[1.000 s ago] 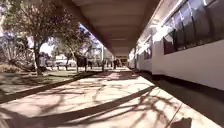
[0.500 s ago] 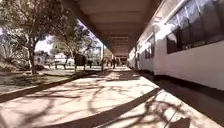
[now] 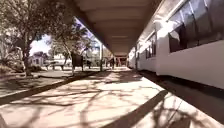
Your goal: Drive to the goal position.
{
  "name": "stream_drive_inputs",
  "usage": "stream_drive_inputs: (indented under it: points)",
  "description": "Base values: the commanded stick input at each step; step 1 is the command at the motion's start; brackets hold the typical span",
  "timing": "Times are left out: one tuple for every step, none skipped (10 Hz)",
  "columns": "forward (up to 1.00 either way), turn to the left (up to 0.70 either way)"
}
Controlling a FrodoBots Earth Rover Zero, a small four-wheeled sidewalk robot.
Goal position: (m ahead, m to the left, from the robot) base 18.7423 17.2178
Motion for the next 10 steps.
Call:
stream_drive_inputs:
  points:
    - [0.7, -0.31]
    - [0.7, -0.15]
    - [0.7, 0.0]
    - [0.7, 0.0]
    - [0.7, 0.0]
    - [0.7, 0.0]
    - [0.7, 0.0]
    - [0.7, 0.0]
    - [0.7, 0.0]
    - [0.7, 0.0]
